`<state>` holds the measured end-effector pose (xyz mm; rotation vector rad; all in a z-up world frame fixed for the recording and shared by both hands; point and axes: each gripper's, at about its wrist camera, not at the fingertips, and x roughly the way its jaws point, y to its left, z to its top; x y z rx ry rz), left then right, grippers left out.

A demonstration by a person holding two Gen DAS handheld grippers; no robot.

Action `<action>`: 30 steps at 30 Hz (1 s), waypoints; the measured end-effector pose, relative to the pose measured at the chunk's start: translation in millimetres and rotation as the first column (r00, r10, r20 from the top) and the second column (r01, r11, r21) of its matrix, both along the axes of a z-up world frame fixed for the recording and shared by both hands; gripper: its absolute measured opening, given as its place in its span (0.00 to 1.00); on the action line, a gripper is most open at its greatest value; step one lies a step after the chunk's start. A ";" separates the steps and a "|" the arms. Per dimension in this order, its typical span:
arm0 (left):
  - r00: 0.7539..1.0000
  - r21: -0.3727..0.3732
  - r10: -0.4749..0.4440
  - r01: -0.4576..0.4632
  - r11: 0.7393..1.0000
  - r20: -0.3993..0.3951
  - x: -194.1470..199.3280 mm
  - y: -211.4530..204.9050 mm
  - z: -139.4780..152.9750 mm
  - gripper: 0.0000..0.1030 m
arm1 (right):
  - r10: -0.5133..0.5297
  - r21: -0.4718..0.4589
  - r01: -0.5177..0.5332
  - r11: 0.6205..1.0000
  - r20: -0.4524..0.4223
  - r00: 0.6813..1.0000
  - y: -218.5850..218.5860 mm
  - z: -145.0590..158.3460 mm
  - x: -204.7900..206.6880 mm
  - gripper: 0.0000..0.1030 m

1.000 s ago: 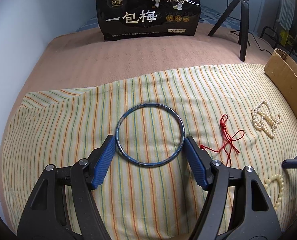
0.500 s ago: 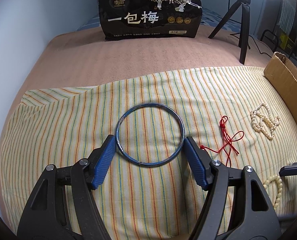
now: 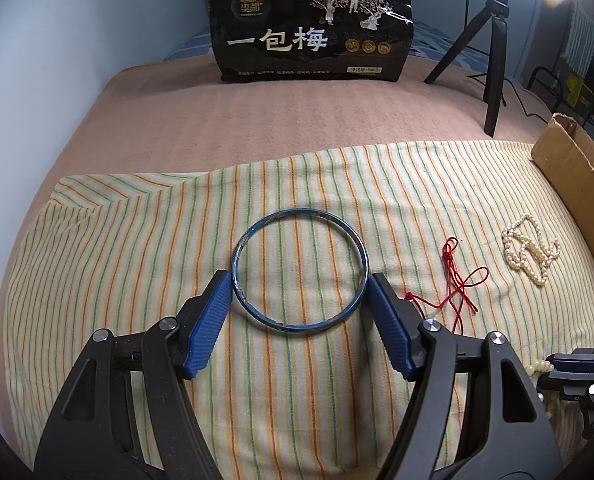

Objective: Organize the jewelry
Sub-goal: 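Grasp the cream bead bracelet with the right tool while the left tool lifts the bangle, then carry the bangle and bracelet to the box and open both tools over it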

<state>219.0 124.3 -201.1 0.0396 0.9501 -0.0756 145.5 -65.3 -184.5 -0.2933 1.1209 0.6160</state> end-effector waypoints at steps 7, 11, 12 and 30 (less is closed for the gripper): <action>0.999 0.002 0.023 -0.023 1.000 0.026 -9.4 6.7 14.0 0.68 | -0.003 0.043 0.002 0.999 0.037 0.999 -0.7 18.4 -4.9 0.05; 0.999 0.006 0.023 -0.023 1.000 0.042 -16.2 7.6 27.3 0.68 | -0.003 0.075 -0.002 0.997 0.063 0.998 0.4 33.9 -10.8 0.05; 0.999 0.017 0.018 -0.019 1.000 0.050 -18.6 6.5 31.7 0.68 | -0.001 0.081 -0.004 0.997 0.072 0.997 0.6 38.1 -12.7 0.05; 0.990 -0.006 -0.006 0.007 1.000 0.141 -66.6 -18.2 109.8 0.68 | -0.074 0.161 0.040 0.986 0.210 0.975 -35.7 108.2 -29.0 0.05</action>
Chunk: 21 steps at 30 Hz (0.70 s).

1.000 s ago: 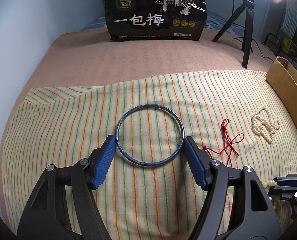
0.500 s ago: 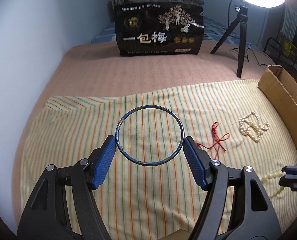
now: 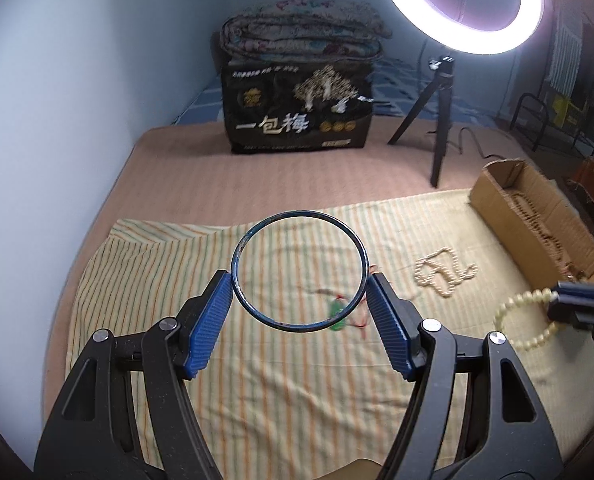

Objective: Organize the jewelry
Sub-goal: 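Carry the bangle and bracelet to the box and open both tools over it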

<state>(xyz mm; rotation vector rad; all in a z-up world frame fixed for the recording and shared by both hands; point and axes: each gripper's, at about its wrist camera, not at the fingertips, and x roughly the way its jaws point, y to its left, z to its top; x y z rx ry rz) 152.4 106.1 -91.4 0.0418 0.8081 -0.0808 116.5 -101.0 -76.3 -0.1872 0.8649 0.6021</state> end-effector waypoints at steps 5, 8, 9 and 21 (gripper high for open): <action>0.999 -0.007 -0.035 0.036 0.999 0.024 -10.5 -22.8 17.4 0.68 | -0.053 0.021 0.053 0.998 0.030 0.998 -27.4 18.8 1.5 0.05; 0.998 -0.017 -0.056 0.057 0.998 0.034 -14.0 -38.9 25.6 0.68 | -0.099 0.036 0.098 0.995 0.043 0.994 -50.9 28.6 3.5 0.05; 0.997 -0.021 -0.064 0.065 0.998 0.037 -14.8 -45.1 28.1 0.68 | -0.113 0.039 0.112 0.993 0.046 0.992 -58.0 31.0 4.1 0.05; 0.981 -0.034 -0.188 0.190 0.981 0.053 -11.8 -135.1 38.6 0.68 | -0.258 0.045 0.256 0.966 0.048 0.965 -142.4 40.3 5.9 0.05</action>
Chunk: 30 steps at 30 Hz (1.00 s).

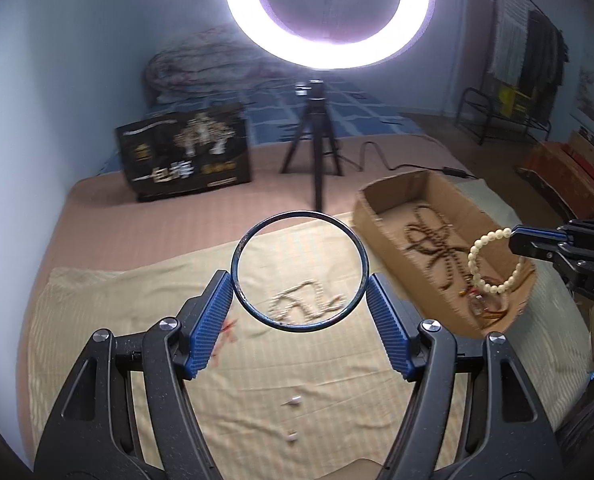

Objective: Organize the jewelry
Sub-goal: 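Carry the bangle and bracelet to the box and open both tools over it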

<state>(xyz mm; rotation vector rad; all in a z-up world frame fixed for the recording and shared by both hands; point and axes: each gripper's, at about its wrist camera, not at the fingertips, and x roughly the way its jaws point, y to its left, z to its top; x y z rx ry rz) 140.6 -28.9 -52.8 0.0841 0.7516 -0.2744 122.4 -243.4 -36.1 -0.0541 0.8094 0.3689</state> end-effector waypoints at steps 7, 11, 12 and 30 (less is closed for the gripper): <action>0.998 -0.010 -0.063 0.063 0.998 -0.008 11.5 -50.3 -2.3 0.68 | -0.067 -0.003 0.067 0.998 -0.018 0.998 -40.0 -5.2 -3.4 0.05; 0.996 -0.016 -0.086 0.086 0.996 -0.022 22.6 -77.7 -8.4 0.68 | -0.094 -0.004 0.094 0.996 -0.033 0.995 -58.5 -10.3 -2.2 0.05; 0.996 -0.020 -0.088 0.087 0.996 -0.027 25.6 -82.5 -10.2 0.68 | -0.101 -0.009 0.101 0.995 -0.038 0.994 -62.8 -12.2 -1.1 0.05; 0.986 -0.032 -0.124 0.121 0.992 -0.112 68.8 -141.5 -51.8 0.69 | -0.146 -0.042 0.142 0.989 -0.131 0.981 -88.2 -48.7 18.2 0.05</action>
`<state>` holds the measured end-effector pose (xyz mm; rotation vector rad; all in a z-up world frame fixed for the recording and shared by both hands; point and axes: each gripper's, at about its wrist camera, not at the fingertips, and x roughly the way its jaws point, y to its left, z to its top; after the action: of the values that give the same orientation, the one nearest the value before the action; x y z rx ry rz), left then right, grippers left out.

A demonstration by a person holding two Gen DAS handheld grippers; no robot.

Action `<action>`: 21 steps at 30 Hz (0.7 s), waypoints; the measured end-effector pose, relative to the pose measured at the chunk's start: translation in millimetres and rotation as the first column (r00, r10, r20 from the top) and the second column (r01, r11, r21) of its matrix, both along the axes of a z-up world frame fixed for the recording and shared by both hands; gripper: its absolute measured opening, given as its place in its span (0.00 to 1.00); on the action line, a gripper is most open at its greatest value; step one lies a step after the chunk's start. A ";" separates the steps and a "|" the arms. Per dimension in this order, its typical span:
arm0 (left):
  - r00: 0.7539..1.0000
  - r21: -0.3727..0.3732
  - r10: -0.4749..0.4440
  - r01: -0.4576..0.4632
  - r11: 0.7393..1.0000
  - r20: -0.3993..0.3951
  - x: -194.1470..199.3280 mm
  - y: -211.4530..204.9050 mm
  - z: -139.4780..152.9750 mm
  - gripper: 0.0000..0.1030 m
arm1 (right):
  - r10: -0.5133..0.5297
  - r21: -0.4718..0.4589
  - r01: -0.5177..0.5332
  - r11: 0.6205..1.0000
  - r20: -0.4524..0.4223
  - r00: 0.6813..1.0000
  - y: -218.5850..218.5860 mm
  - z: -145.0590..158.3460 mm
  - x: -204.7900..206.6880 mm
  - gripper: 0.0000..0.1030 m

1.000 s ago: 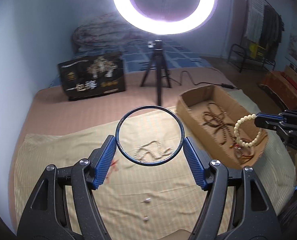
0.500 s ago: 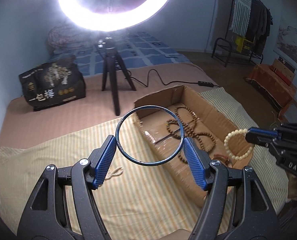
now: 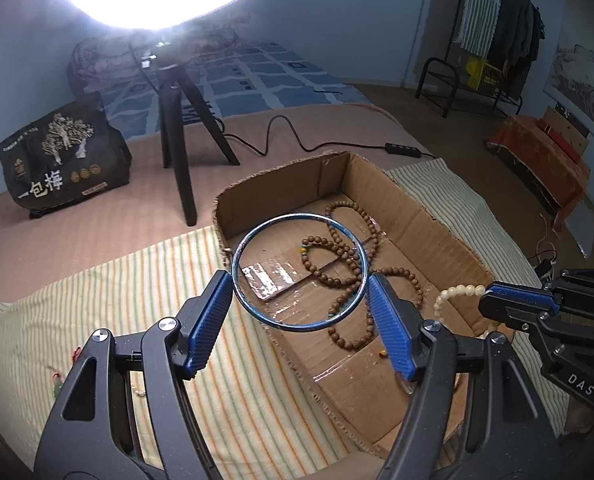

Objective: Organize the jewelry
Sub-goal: 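Carry the bangle and bracelet to the box and open both tools over it, then withdraw both open tools from the box toward the sheet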

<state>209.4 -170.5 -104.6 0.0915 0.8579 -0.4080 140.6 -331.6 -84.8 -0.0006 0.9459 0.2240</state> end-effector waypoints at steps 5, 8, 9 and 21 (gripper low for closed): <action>1.000 -0.005 0.016 -0.016 1.000 -0.012 3.5 0.2 -1.4 0.70 | -0.026 0.006 0.026 1.000 0.011 1.000 -2.8 2.4 2.9 0.44; 1.000 -0.014 0.023 -0.023 1.000 -0.013 3.6 3.2 0.3 0.70 | -0.030 0.012 0.030 0.999 0.013 0.999 -3.8 4.4 3.3 0.46; 1.000 -0.017 0.024 -0.024 1.000 -0.013 3.2 4.5 1.0 0.70 | -0.031 0.013 0.031 0.999 0.013 0.999 -3.6 3.7 3.4 0.47; 0.999 -0.023 0.047 -0.046 0.999 0.024 -8.4 30.1 18.8 0.70 | -0.043 0.031 0.042 0.999 0.047 0.998 4.7 16.9 2.3 0.62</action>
<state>201.0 -140.4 -85.7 0.0555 0.8294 -0.3723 142.9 -326.9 -67.9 0.0412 0.8944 0.1979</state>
